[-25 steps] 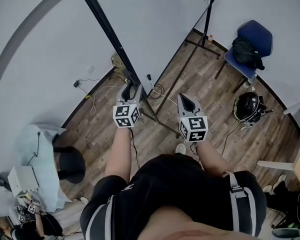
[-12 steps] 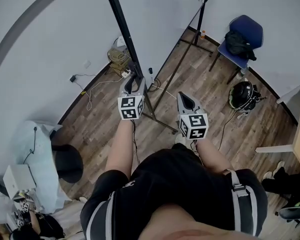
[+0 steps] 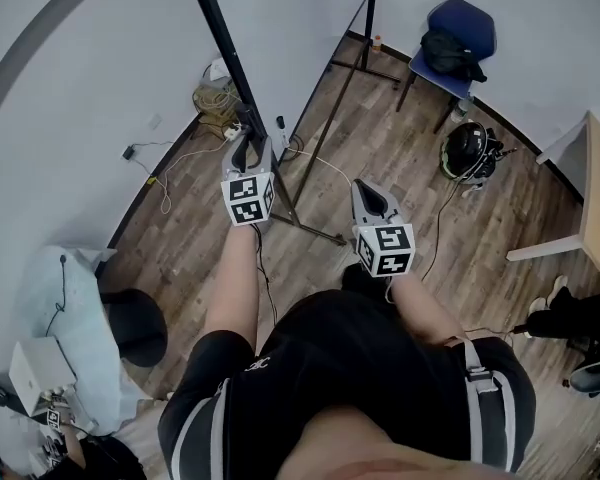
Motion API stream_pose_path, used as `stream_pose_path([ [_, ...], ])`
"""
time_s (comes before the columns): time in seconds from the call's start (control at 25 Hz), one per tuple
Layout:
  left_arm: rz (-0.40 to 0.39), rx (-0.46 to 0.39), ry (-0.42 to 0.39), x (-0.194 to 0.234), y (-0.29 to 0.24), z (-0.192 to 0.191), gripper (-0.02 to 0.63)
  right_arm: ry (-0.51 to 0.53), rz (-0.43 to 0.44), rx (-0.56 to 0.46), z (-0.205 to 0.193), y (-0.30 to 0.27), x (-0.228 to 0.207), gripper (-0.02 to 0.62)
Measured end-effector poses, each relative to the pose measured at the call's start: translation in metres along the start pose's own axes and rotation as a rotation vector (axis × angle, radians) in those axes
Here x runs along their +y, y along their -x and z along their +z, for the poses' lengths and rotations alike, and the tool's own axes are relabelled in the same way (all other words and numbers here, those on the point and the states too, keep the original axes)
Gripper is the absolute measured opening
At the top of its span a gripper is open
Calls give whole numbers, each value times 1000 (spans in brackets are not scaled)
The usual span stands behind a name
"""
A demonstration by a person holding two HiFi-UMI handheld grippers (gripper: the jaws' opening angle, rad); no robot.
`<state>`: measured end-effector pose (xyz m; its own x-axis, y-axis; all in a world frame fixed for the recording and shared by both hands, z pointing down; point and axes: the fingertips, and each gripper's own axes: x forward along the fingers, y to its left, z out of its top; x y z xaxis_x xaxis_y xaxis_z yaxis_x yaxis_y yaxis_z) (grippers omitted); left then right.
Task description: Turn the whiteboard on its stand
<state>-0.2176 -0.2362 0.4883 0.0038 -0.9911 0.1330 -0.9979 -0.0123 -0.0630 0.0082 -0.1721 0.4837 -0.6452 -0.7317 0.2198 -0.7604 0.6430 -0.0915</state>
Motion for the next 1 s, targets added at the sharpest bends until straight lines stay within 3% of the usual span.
stream_pose_path([
  [0.52, 2, -22, 42, -7, 81, -16, 175, 61, 27, 13, -11, 14, 3, 5],
  [1.0, 5, -45, 29, -8, 133, -24, 175, 99, 130, 11, -9, 4, 44, 5],
])
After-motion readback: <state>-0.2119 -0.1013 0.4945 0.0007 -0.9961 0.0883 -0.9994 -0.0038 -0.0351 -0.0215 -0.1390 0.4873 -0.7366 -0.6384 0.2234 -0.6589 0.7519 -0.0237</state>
